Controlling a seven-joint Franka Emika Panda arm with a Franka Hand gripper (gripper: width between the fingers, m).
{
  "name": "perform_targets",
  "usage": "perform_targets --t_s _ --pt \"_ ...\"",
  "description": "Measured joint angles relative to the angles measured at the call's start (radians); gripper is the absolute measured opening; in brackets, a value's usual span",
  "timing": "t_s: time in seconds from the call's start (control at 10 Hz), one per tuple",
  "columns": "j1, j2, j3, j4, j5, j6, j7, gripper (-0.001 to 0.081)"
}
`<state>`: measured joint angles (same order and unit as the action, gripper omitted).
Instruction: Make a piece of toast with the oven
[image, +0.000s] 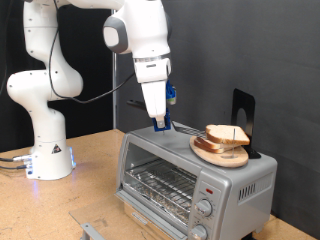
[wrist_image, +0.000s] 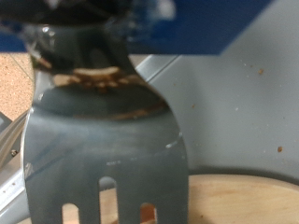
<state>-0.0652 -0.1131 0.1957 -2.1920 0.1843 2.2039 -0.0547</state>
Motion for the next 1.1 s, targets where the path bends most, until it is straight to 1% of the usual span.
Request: perform_targets --t_s 0.4,0.6,1.1 --pt "0.000 0.019 0.001 0.016 -0.002 -0.006 0.013 0.0401" --pt "0.000 0.048 0.004 0.043 -0.002 -0.019 0.017 0.0401" --pt "0.006 0.097 0.041 0.083 -0.016 -0.024 0.039 0.0401"
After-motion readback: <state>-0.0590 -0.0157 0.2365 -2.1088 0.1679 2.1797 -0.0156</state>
